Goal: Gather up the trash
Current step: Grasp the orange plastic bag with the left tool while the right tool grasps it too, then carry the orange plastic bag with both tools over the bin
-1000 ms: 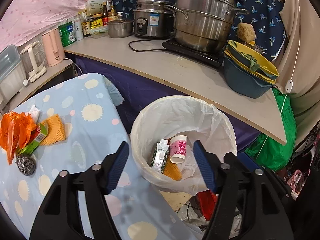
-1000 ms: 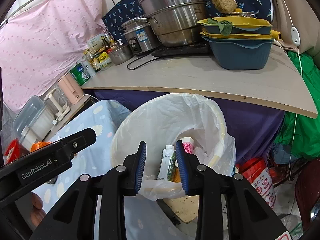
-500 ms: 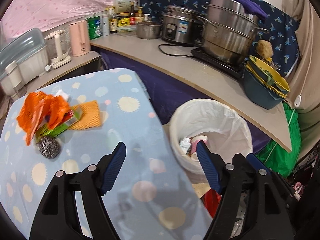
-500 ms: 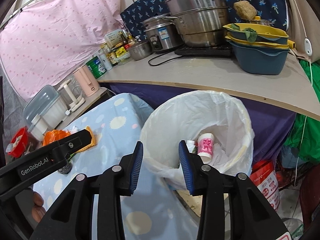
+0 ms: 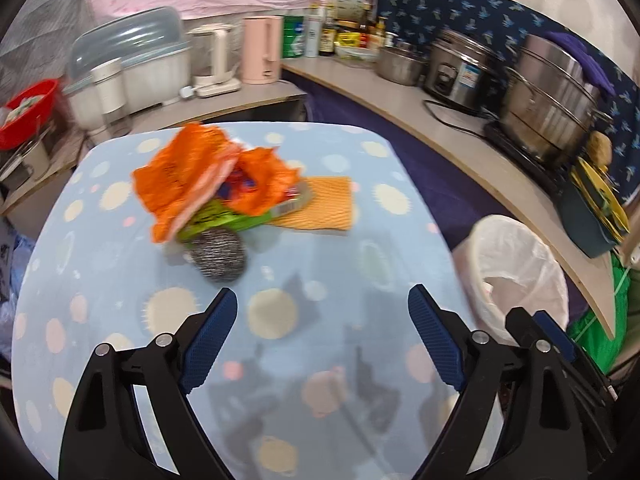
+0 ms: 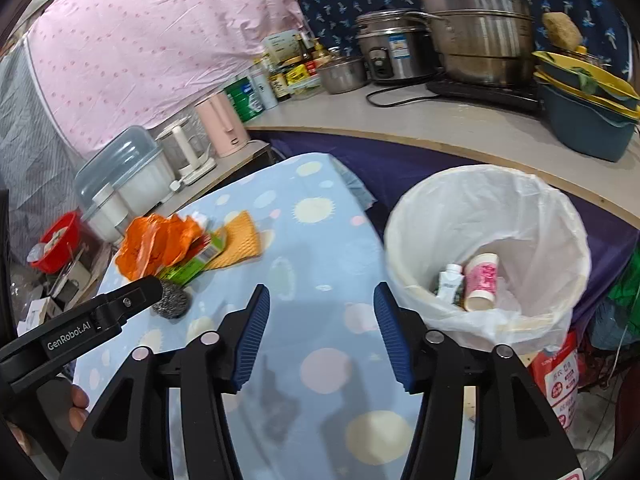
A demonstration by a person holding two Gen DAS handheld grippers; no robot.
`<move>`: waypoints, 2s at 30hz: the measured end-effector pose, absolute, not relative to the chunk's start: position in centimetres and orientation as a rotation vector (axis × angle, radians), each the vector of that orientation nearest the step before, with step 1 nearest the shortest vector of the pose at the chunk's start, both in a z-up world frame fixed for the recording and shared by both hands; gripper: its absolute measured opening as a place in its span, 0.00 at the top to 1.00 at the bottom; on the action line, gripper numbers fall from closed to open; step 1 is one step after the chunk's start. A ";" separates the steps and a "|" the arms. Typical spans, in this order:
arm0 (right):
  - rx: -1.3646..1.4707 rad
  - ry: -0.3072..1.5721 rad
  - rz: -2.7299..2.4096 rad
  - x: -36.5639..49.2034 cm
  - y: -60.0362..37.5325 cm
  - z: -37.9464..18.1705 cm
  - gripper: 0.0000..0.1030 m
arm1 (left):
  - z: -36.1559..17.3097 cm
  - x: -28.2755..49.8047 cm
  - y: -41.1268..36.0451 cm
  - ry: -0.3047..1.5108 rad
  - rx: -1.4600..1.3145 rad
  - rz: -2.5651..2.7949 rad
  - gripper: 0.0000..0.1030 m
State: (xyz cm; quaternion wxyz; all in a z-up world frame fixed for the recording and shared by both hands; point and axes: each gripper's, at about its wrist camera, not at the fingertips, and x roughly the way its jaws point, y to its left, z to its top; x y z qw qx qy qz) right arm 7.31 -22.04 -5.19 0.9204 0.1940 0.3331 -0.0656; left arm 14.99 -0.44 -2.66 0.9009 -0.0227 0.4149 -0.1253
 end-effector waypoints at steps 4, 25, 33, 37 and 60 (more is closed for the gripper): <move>0.380 0.708 -0.091 9.1 -19.4 -5.6 0.44 | -3.3 16.0 3.8 0.870 -0.097 -0.191 0.15; 0.368 0.776 0.069 22.3 -9.9 -7.2 0.44 | -4.1 26.0 13.8 0.846 -0.170 -0.039 0.10; 0.385 0.797 0.076 26.5 -8.9 -8.4 0.43 | -4.9 30.5 13.6 0.853 -0.150 -0.080 0.10; 0.392 0.812 0.082 27.8 -8.7 -9.2 0.43 | -6.1 31.6 12.9 0.878 -0.139 -0.126 0.14; 0.348 0.719 0.057 21.3 -10.9 -5.6 0.88 | -2.0 26.6 10.7 0.822 -0.118 -0.218 0.83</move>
